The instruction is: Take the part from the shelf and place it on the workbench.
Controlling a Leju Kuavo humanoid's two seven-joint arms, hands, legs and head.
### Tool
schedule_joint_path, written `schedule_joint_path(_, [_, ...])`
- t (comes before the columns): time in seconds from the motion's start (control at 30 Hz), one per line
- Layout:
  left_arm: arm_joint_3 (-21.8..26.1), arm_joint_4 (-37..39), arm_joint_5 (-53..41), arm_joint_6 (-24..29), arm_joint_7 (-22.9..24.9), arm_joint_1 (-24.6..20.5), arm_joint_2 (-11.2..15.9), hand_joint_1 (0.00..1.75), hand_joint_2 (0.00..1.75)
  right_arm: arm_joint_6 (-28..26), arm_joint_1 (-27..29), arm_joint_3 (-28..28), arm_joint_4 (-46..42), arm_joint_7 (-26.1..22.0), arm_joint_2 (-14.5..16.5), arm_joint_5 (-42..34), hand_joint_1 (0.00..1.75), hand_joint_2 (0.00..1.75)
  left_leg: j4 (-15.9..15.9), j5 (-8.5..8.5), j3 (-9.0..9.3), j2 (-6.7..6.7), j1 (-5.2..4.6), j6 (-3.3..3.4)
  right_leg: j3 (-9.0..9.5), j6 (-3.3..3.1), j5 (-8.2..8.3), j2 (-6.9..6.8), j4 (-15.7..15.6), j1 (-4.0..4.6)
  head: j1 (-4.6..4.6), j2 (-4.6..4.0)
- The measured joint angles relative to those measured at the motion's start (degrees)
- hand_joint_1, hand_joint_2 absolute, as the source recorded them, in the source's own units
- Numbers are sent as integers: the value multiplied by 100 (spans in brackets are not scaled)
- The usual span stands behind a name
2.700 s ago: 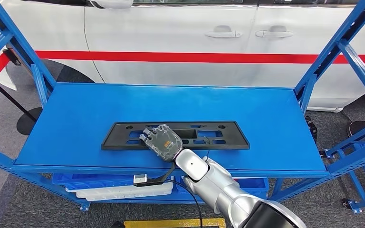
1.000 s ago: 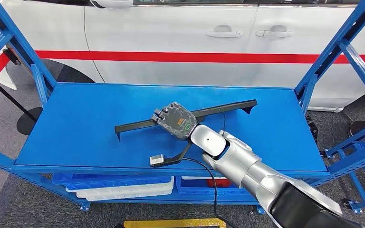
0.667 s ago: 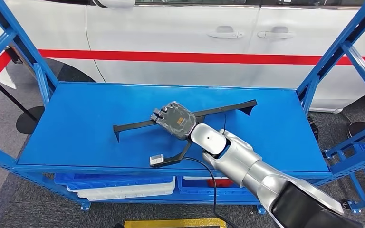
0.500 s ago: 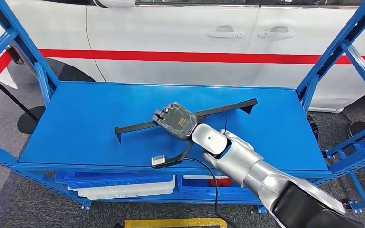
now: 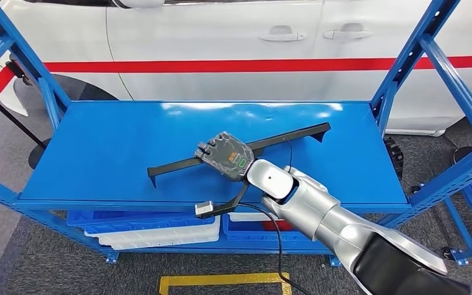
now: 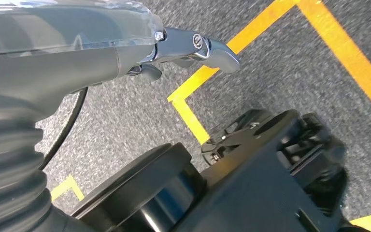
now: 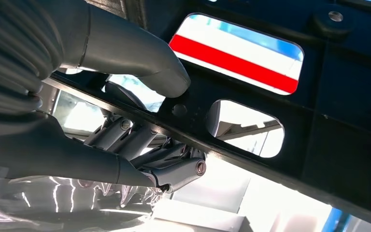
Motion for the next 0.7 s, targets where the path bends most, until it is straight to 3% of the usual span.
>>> schedule_joint_path(0.07, [-1,-1,9,1,-4,-8,5,0,175,-5,-6,26,-6,-7,-3,-24,175,175,-773,214,550,-1,-3,34,-99,39,49,3,53,6,-1,0])
schedule_joint_path(0.13, [-2,-1,10,2,-13,-15,8,0,175,-14,-14,44,-19,-5,-11,-38,175,175,-1310,263,877,-10,-27,102,-153,97,107,4,81,17,-1,0])
schedule_joint_path(0.23, [-2,-1,9,-3,-15,-9,8,0,175,-26,-16,81,-34,19,-27,-42,175,175,-1392,339,830,-6,-38,216,-191,195,198,11,72,24,1,0])
schedule_joint_path(0.27, [-2,-1,8,-5,-15,-12,7,0,175,-27,-16,92,-35,30,-36,-41,175,175,-1401,394,790,3,-29,265,-229,225,133,13,116,19,2,0])
schedule_joint_path(0.33, [-2,-1,8,-9,-15,-27,4,0,175,-29,-16,109,-35,42,-60,-40,175,175,-1424,518,672,21,-12,349,-390,268,-278,17,505,3,2,0])
schedule_joint_path(0.4, [-2,-1,8,-9,-16,-34,5,0,175,-30,-9,126,-35,46,-73,-39,175,175,-1420,635,517,24,-23,384,-610,296,-784,16,1252,-4,1,0])
schedule_joint_path(0.43, [-3,-1,8,-7,-16,-32,5,0,175,-30,0,134,-35,48,-79,-38,175,175,-1416,693,438,25,-28,385,-660,304,-896,16,1557,-4,1,0])
schedule_joint_path(0.47, [-3,-1,8,-5,-17,-31,5,0,175,-30,8,140,-35,48,-85,-36,175,175,-1412,749,361,25,-33,382,-625,304,-881,16,1695,-3,2,0])
schedule_joint_path(0.5, [-3,-1,8,-4,-17,-30,5,0,175,-30,12,143,-35,50,-90,-34,175,175,-1408,803,289,25,-38,376,-484,293,-763,16,1618,-2,2,0])
schedule_joint_path(0.57, [-4,-1,8,-3,-19,-29,1,0,175,-31,6,144,-43,52,-95,-33,175,175,-1402,902,175,21,-45,353,52,226,-524,17,952,16,2,0])
schedule_joint_path(0.63, [-5,-1,8,-3,-22,-30,-8,0,175,-35,-8,142,-71,54,-95,-32,175,175,-1407,999,111,19,-54,304,541,161,-510,16,203,55,1,0])
schedule_joint_path(0.7, [-7,-1,8,-2,-29,-34,-13,0,175,-41,-20,142,-94,61,-96,-30,175,175,-1447,1106,87,20,-46,232,668,127,-521,14,-80,93,2,0])
